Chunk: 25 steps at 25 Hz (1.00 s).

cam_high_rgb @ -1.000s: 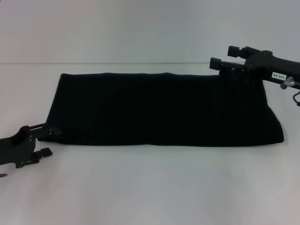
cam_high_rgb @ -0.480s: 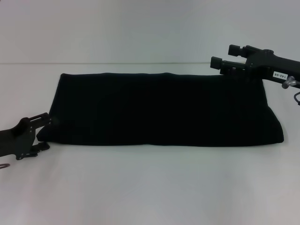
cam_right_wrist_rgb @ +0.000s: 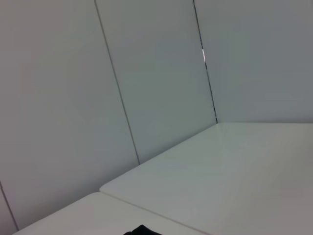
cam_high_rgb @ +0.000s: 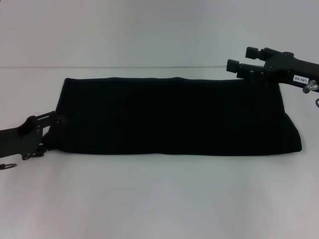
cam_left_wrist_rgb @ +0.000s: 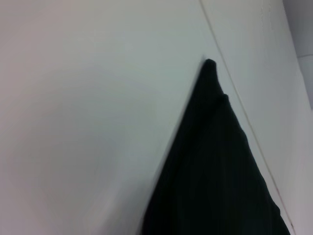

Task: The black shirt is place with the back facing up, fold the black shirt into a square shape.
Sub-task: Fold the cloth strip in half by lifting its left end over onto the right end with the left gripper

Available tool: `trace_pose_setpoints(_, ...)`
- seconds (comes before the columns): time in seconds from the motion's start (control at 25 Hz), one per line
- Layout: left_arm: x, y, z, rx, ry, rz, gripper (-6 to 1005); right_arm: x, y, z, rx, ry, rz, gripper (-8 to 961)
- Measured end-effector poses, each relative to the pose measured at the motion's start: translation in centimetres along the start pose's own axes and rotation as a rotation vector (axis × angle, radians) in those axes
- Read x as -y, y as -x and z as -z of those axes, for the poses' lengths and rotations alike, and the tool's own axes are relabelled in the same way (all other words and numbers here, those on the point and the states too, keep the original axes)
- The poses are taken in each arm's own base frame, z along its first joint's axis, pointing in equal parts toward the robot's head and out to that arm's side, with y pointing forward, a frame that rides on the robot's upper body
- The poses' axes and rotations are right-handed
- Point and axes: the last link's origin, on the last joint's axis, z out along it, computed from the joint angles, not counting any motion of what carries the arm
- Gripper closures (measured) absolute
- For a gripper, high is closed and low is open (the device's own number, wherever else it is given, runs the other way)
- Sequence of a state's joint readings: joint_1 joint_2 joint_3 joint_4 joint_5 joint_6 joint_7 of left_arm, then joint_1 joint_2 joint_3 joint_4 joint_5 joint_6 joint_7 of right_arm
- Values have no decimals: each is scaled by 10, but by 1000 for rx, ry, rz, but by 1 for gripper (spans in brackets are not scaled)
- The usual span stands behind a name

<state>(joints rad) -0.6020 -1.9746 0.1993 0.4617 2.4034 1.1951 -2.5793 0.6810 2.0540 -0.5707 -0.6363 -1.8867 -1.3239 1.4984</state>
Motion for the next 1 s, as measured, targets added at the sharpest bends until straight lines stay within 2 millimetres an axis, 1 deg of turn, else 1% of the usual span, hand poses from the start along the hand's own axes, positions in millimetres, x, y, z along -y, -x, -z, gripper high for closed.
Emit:
trace_pose_setpoints(0.28,-1,-1,0,0,-3,-18,169,1,1,2,-1,-1,0,44)
trace_pose_setpoints(0.72,6,1,3,-14,-2,-37,212,1,4,0,4,4,8,44)
trace_pose_setpoints(1.0,7,-1,2,-21,-20,-37,489,1,5,-1,5,5,11,44)
